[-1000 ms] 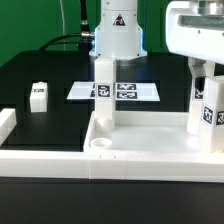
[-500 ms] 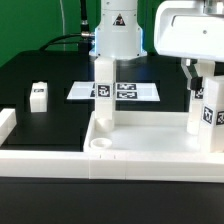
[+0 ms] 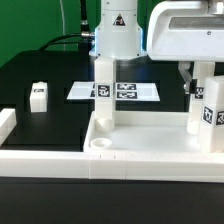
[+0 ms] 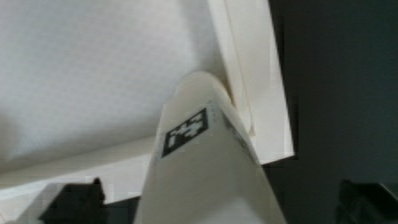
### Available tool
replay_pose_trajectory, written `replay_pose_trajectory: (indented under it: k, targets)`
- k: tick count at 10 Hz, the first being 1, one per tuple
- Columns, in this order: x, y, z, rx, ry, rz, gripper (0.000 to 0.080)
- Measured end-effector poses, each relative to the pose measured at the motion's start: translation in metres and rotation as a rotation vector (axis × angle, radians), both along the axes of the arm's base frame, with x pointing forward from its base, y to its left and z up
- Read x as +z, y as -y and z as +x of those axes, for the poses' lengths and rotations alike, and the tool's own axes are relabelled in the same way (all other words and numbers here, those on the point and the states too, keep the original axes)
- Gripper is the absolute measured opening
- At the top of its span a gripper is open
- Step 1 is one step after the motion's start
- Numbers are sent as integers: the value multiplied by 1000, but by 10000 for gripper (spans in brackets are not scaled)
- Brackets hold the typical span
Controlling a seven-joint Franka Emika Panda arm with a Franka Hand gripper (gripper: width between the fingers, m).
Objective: Assemble desk
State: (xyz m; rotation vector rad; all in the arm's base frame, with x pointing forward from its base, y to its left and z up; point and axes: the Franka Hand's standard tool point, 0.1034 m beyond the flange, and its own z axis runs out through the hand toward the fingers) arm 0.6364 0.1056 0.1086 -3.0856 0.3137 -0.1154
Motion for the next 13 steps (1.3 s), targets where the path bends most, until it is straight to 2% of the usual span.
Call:
replay_pose_trajectory:
  k: [6,7,8,9,10,12,13]
  targets:
    - [0,1,0,359,9,-52,649]
    - [0,2,0,384,10,-54,527]
    - [0,2,0,378,9,-53,527]
    - [0,2,0,361,9,-52,377]
    - [0,2,0,345,9,-50,288]
    - [0,1,0,332,9,-49,288]
    - [0,1,0,242,7,-40,288]
